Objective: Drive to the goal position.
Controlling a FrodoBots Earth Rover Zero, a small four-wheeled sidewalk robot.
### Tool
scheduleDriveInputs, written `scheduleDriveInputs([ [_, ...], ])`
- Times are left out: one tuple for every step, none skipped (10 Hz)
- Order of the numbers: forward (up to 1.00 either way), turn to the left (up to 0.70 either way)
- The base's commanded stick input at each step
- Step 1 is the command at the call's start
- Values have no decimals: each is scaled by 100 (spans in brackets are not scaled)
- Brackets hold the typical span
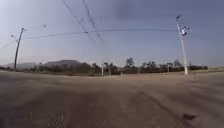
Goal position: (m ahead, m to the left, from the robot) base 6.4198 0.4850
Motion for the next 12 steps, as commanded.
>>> scheduleDriveInputs([
  [100, 0],
  [100, 0],
  [100, 0],
  [100, 0],
  [100, 0],
  [100, 0],
  [100, 0],
  [100, 0],
  [100, 0],
  [100, 0],
  [100, 0],
  [100, 0],
])
